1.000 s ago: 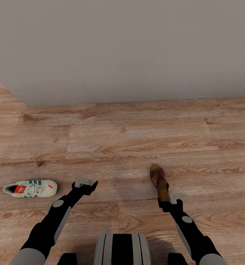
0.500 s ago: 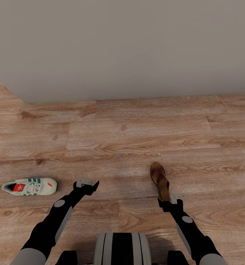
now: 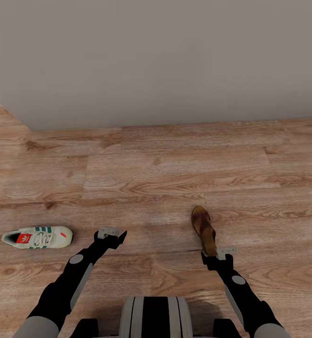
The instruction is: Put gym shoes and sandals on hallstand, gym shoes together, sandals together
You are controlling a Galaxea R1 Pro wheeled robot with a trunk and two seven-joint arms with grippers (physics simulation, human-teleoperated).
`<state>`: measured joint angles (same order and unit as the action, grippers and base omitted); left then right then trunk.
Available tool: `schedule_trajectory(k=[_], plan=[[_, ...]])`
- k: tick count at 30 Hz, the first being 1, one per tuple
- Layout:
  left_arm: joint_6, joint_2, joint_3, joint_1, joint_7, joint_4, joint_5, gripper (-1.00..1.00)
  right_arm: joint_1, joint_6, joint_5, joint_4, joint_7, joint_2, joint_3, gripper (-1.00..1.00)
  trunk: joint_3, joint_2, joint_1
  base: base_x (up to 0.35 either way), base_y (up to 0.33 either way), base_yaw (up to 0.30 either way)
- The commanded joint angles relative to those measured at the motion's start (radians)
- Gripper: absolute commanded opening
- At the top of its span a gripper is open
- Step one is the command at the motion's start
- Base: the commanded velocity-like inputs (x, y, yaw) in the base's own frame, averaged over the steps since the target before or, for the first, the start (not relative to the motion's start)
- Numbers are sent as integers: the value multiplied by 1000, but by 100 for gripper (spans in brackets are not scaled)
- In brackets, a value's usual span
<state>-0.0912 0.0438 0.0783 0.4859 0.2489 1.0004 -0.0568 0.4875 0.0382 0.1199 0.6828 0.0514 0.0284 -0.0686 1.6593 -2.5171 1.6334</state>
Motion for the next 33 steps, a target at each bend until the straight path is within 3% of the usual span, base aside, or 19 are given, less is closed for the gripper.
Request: schedule_trajectory(k=[1, 8, 33], plan=[[-7, 1, 1, 0, 1, 1, -6, 100, 0, 3, 10, 0, 5, -1, -5, 100, 4, 0, 0, 0, 0, 0], [-7, 1, 1, 0, 2, 1, -6, 100, 0, 3, 10, 0, 5, -1, -5, 100, 31, -2, 3, 0, 0, 0], [-6, 0, 1, -1, 4, 1, -11, 100, 0, 3, 10, 0, 5, 1, -5, 100, 31, -2, 3, 30, 0, 0]])
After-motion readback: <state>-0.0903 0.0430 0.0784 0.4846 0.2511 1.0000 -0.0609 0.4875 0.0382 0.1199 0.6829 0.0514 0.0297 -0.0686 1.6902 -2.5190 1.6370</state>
